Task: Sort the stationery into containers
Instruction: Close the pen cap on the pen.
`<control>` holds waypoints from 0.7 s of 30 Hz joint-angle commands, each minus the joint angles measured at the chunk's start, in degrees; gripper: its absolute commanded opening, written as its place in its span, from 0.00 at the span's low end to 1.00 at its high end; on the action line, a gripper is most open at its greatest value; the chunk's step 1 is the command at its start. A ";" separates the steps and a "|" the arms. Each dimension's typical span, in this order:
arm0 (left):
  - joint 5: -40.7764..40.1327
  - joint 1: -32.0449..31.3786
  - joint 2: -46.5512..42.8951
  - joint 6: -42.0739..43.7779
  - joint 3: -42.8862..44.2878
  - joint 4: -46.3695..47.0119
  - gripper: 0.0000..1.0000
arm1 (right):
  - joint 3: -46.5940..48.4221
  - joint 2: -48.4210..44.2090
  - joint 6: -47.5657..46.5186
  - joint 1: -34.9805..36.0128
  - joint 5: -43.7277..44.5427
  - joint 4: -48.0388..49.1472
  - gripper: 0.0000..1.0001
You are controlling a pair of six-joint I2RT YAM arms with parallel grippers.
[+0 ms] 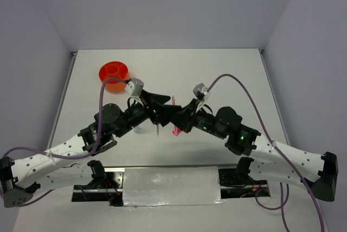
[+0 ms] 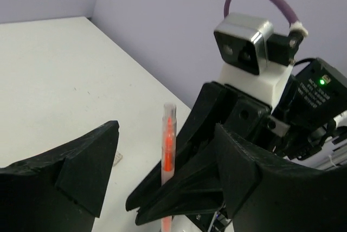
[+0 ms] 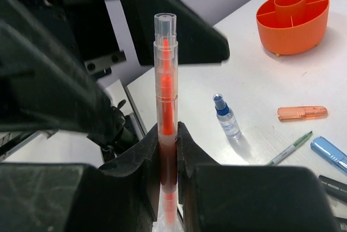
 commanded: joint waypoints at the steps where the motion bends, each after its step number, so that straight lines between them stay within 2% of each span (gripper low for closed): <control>1: -3.64 -0.21 0.21 2.67 5.43 -0.94 0.82 | 0.21 -0.78 -0.38 0.26 -0.06 0.82 0.00; 3: -4.00 -0.12 1.09 3.90 6.84 -1.92 0.79 | -0.15 -1.05 -0.12 0.35 -0.68 1.17 0.00; 4: -4.18 -0.12 1.53 4.25 8.33 -3.31 0.72 | -0.24 -1.14 -0.03 0.26 -0.77 0.91 0.00; 6: -4.26 -0.12 2.59 4.69 9.48 -4.64 0.66 | -0.24 -1.40 -0.11 0.26 -1.12 0.74 0.00; 9: -4.88 -0.12 3.29 4.61 9.93 -5.87 0.64 | -0.06 -1.84 -0.29 0.44 -1.38 0.12 0.00; 13: -4.88 -0.12 3.20 4.25 8.88 -5.18 0.55 | 0.46 -1.49 -0.55 0.44 -1.65 -0.76 0.00; 18: -4.09 -0.12 3.91 4.08 9.14 -5.44 0.52 | 0.64 -1.22 -0.55 0.35 -1.82 -1.02 0.00; 21: -3.30 -0.12 4.17 3.73 8.79 -5.17 0.37 | 0.73 -1.31 -0.99 0.35 -1.12 -1.37 0.00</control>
